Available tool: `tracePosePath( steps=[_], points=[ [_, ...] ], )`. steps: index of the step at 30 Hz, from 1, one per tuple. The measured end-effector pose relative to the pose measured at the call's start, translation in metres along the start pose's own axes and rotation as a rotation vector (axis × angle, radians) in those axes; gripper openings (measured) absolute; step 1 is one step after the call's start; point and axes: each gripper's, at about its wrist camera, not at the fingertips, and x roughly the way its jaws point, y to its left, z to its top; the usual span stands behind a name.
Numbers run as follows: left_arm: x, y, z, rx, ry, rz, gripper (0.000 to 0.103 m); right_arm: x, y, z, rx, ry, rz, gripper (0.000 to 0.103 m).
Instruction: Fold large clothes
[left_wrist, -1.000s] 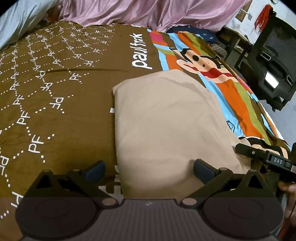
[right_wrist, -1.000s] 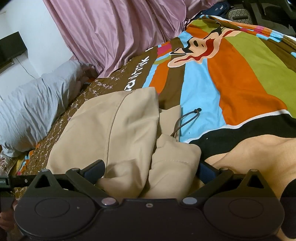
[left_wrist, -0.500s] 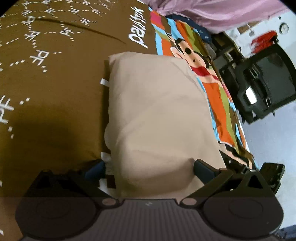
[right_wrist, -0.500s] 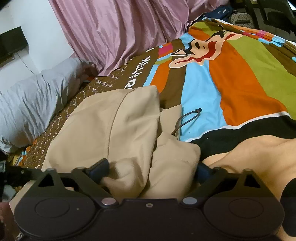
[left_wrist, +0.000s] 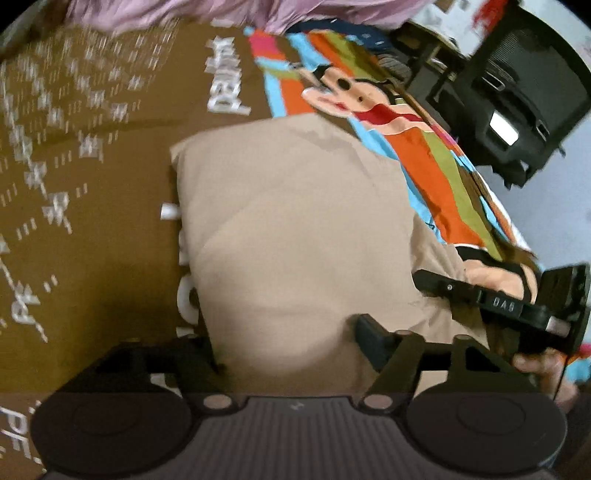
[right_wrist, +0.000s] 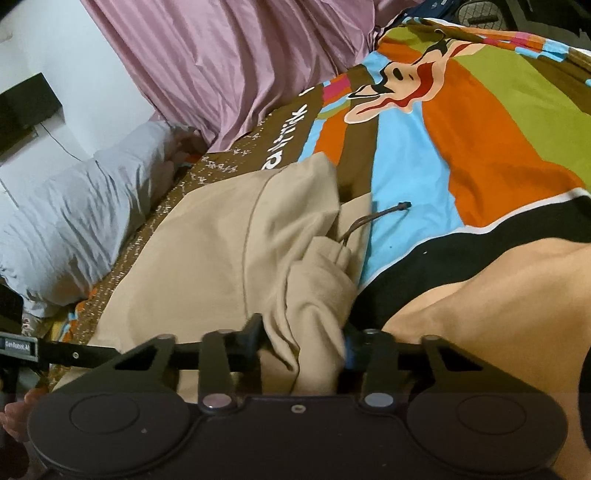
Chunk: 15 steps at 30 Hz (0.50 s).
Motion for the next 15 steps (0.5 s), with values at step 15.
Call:
tracePosePath(
  steps=[15],
  points=[
    [-0.108, -0.011, -0.010, 0.182, -0.257, 0.143, 0.054, -0.031, 0.079, -0.006, 0.020, -0.229, 0.218, 0.029]
  ],
)
